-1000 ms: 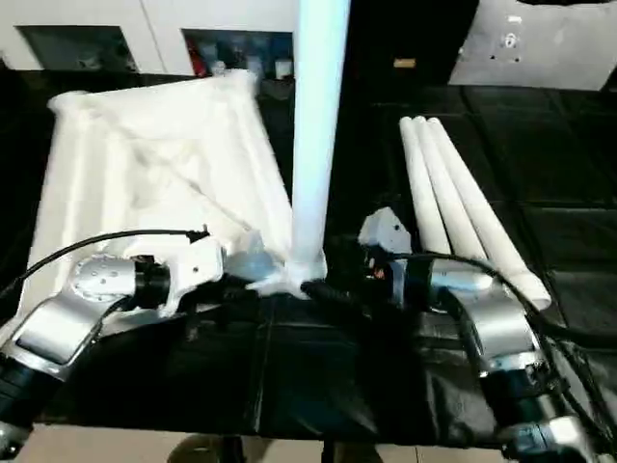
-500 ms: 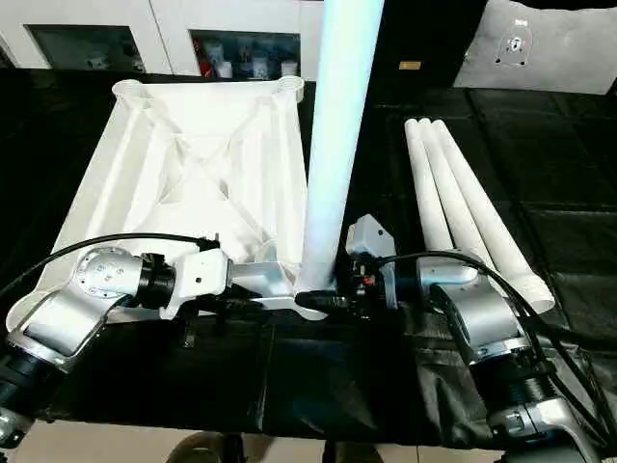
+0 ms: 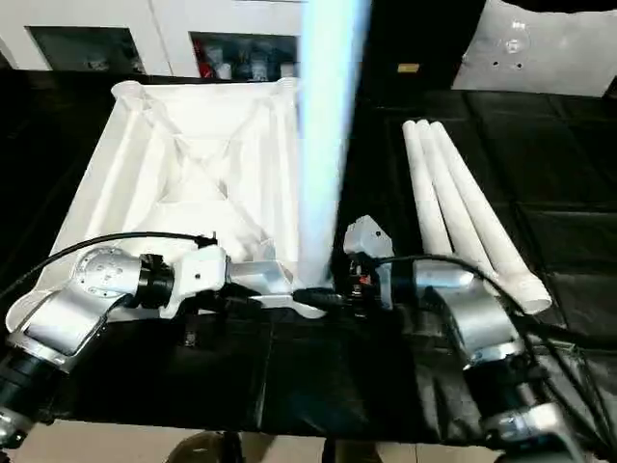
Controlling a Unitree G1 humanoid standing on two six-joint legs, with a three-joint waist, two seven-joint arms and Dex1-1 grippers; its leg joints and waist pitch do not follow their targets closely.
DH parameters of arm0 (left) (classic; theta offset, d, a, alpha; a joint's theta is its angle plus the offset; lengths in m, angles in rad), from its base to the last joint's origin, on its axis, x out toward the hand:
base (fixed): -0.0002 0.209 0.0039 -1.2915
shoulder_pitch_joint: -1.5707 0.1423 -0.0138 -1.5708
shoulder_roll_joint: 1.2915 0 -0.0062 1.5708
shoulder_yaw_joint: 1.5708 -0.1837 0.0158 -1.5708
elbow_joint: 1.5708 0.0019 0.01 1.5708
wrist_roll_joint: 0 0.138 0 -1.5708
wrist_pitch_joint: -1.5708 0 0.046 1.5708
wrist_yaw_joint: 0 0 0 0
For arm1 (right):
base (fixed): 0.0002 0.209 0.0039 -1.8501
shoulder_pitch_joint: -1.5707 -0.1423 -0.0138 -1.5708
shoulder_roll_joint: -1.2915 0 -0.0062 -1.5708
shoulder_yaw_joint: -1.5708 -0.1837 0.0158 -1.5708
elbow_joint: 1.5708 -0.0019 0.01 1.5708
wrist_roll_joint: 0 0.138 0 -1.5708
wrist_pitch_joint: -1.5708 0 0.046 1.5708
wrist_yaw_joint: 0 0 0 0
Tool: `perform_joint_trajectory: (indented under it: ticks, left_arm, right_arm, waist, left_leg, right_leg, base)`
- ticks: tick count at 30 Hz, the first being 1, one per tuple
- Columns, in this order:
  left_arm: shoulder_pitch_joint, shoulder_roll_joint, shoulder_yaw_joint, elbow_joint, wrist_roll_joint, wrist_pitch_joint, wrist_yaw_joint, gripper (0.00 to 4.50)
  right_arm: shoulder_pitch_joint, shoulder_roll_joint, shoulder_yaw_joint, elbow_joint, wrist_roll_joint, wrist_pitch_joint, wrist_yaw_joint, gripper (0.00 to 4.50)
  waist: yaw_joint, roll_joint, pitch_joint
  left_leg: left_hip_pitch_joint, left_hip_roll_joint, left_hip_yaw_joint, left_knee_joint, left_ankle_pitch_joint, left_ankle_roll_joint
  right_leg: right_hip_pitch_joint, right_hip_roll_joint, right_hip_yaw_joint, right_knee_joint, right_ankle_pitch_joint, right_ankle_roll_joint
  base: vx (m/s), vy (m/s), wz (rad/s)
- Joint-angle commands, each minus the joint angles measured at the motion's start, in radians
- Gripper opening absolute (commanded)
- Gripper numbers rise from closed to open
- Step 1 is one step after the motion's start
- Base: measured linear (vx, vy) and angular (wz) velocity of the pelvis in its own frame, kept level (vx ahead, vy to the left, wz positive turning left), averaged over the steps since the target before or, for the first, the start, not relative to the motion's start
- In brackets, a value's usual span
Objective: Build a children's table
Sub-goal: Rotate leg to tighten
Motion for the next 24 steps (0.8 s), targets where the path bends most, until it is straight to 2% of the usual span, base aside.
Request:
perform_joint_trajectory:
  ticks: [1, 2, 3, 4, 5, 6, 7, 8, 9, 11, 13, 14, 15, 16, 18, 19, 21, 22, 24]
  left_arm:
    - [0.011, -0.035, 0.039, -0.052, -0.014, 0.088, 0.109, 0.00]
    - [0.019, -0.056, 0.056, -0.076, -0.011, 0.130, 0.156, 0.00]
    - [0.028, -0.078, 0.067, -0.101, -0.006, 0.167, 0.198, 0.00]
    - [0.047, -0.128, 0.091, -0.156, 0.003, 0.249, 0.288, 0.00]
    - [0.054, -0.156, 0.101, -0.182, 0.005, 0.288, 0.326, 0.00]
    - [0.055, -0.166, 0.103, -0.191, 0.007, 0.301, 0.338, 0.00]
    - [0.062, -0.212, 0.112, -0.225, 0.024, 0.357, 0.394, 0.00]
    - [0.064, -0.251, 0.115, -0.249, 0.041, 0.397, 0.439, 0.00]
    - [0.063, -0.285, 0.113, -0.264, 0.059, 0.423, 0.478, 0.00]
    - [0.055, -0.342, 0.115, -0.272, 0.087, 0.453, 0.550, 0.00]
    - [0.043, -0.383, 0.104, -0.271, 0.104, 0.454, 0.594, 0.00]
    - [0.034, -0.411, 0.092, -0.279, 0.100, 0.464, 0.613, 0.00]
    - [0.033, -0.408, 0.088, -0.279, 0.101, 0.460, 0.609, 0.00]
    - [0.031, -0.405, 0.083, -0.279, 0.102, 0.456, 0.604, 0.00]
    - [0.030, -0.378, 0.068, -0.290, 0.110, 0.469, 0.580, 0.00]
    - [0.031, -0.372, 0.067, -0.290, 0.111, 0.468, 0.574, 0.00]
    - [0.036, -0.322, 0.053, -0.283, 0.123, 0.446, 0.523, 0.00]
    - [0.036, -0.322, 0.053, -0.283, 0.123, 0.446, 0.523, 0.00]
    - [0.040, -0.294, 0.056, -0.272, 0.121, 0.425, 0.495, 0.00]
  right_arm:
    - [0.037, 0.053, 0.024, -0.028, -0.008, 0.023, -0.099, 2.70]
    - [0.050, 0.090, 0.016, -0.031, -0.020, 0.032, -0.168, 2.69]
    - [0.058, 0.125, 0.011, -0.029, -0.032, 0.036, -0.228, 2.69]
    - [0.074, 0.199, -0.001, -0.030, -0.055, 0.050, -0.346, 2.69]
    - [0.078, 0.232, -0.004, -0.031, -0.061, 0.060, -0.392, 2.69]
    - [0.079, 0.243, -0.004, -0.031, -0.063, 0.062, -0.406, 2.69]
    - [0.080, 0.298, -0.012, -0.029, -0.069, 0.069, -0.477, 2.69]
    - [0.078, 0.346, -0.024, -0.026, -0.071, 0.079, -0.543, 2.69]
    - [0.075, 0.392, -0.037, -0.019, -0.070, 0.086, -0.603, 2.69]
    - [0.064, 0.452, -0.050, -0.004, -0.073, 0.084, -0.684, 2.69]
    - [0.051, 0.491, -0.052, 0.014, -0.088, 0.072, -0.743, 2.69]
    - [0.045, 0.511, -0.050, 0.019, -0.105, 0.039, -0.768, 2.69]
    - [0.045, 0.509, -0.051, 0.018, -0.104, 0.031, -0.764, 2.69]
    - [0.045, 0.508, -0.053, 0.016, -0.103, 0.023, -0.760, 3.04]
    - [0.048, 0.490, -0.068, 0.005, -0.113, 0.012, -0.756, 3.41]
    - [0.048, 0.486, -0.072, 0.004, -0.112, 0.014, -0.753, 3.48]
    - [0.049, 0.450, -0.097, -0.001, -0.102, 0.017, -0.729, 3.48]
    - [0.049, 0.450, -0.097, -0.001, -0.102, 0.017, -0.729, 3.79]
    - [0.050, 0.416, -0.109, -0.008, -0.091, 0.004, -0.693, 3.86]
  waist:
    - [0.000, -0.004, -0.071]
    - [-0.004, -0.001, -0.069]
    - [-0.012, -0.005, -0.068]
    - [-0.022, -0.002, -0.063]
    - [-0.027, -0.003, -0.064]
    - [-0.033, -0.007, -0.063]
    - [-0.033, -0.007, -0.063]
    - [-0.036, -0.006, -0.058]
    - [-0.038, -0.006, -0.060]
    - [-0.039, -0.008, -0.062]
    - [-0.036, -0.004, -0.065]
    - [-0.035, -0.005, -0.069]
    - [-0.034, -0.006, -0.071]
    - [-0.032, -0.007, -0.074]
    - [-0.025, -0.004, -0.078]
    - [-0.024, -0.005, -0.076]
    - [-0.025, -0.001, -0.076]
    - [-0.026, -0.001, -0.074]
    - [-0.026, 0.000, -0.072]
  left_leg:
    - [0.012, 0.059, -0.023, -0.064, -0.136, 0.071]
    - [0.011, 0.057, -0.025, -0.067, -0.152, 0.056]
    - [0.007, 0.054, -0.029, -0.071, -0.167, 0.043]
    - [0.008, 0.057, -0.028, -0.073, -0.178, 0.031]
    - [0.007, 0.054, -0.031, -0.073, -0.185, 0.025]
    - [0.007, 0.051, -0.030, -0.073, -0.187, 0.027]
    - [0.007, 0.051, -0.030, -0.073, -0.187, 0.027]
    - [0.011, 0.052, -0.028, -0.073, -0.195, 0.032]
    - [0.012, 0.052, -0.027, -0.072, -0.190, 0.032]
    - [0.008, 0.051, -0.028, -0.074, -0.169, 0.034]
    - [0.008, 0.050, -0.028, -0.071, -0.144, 0.043]
    - [0.005, 0.049, -0.026, -0.069, -0.111, 0.056]
    - [0.003, 0.047, -0.026, -0.068, -0.097, 0.061]
    - [0.001, 0.046, -0.026, -0.066, -0.081, 0.068]
    - [-0.001, 0.047, -0.024, -0.061, -0.028, 0.106]
    - [-0.003, 0.046, -0.024, -0.060, -0.023, 0.122]
    - [-0.005, 0.047, -0.026, -0.059, -0.025, 0.132]
    - [-0.005, 0.048, -0.026, -0.060, -0.041, 0.131]
    - [-0.004, 0.049, -0.026, -0.061, -0.063, 0.125]
  right_leg:
    - [0.052, -0.086, 0.050, -0.072, -0.176, -0.269]
    - [0.052, -0.087, 0.049, -0.076, -0.215, -0.258]
    - [0.056, -0.087, 0.046, -0.080, -0.257, -0.242]
    - [0.050, -0.088, 0.048, -0.081, -0.273, -0.236]
    - [0.052, -0.088, 0.046, -0.087, -0.302, -0.225]
    - [0.050, -0.086, 0.046, -0.089, -0.315, -0.216]
    - [0.050, -0.086, 0.046, -0.089, -0.315, -0.216]
    - [0.042, -0.085, 0.049, -0.096, -0.331, -0.208]
    - [0.043, -0.085, 0.050, -0.095, -0.332, -0.205]
    - [0.044, -0.084, 0.049, -0.095, -0.318, -0.195]
    - [0.044, -0.082, 0.049, -0.091, -0.260, -0.200]
    - [0.046, -0.079, 0.049, -0.083, -0.177, -0.208]
    - [0.048, -0.078, 0.049, -0.080, -0.145, -0.211]
    - [0.052, -0.079, 0.049, -0.076, -0.110, -0.215]
    - [0.053, -0.077, 0.048, -0.062, 0.022, -0.238]
    - [0.054, -0.078, 0.046, -0.061, 0.047, -0.246]
    - [0.056, -0.080, 0.044, -0.061, 0.047, -0.251]
    - [0.055, -0.080, 0.043, -0.063, 0.026, -0.252]
    - [0.055, -0.081, 0.043, -0.067, -0.012, -0.250]
  base:
    - [0.000, 0.000, 0.00]
    - [0.000, 0.000, 0.00]
    - [0.000, 0.000, 0.00]
    - [0.000, 0.000, 0.00]
    - [0.000, 0.000, 0.00]
    - [0.000, 0.000, 0.00]
    - [0.000, 0.000, 0.00]
    - [0.000, 0.000, 0.00]
    - [0.000, 0.000, 0.00]
    - [0.000, 0.000, 0.00]
    - [0.000, 0.000, 0.00]
    - [0.000, 0.000, 0.00]
    - [0.000, 0.000, 0.00]
    - [0.000, 0.000, 0.00]
    - [0.000, 0.000, 0.00]
    - [0.000, 0.000, 0.00]
    - [0.000, 0.000, 0.00]
    - [0.000, 0.000, 0.00]
    - [0.000, 0.000, 0.00]
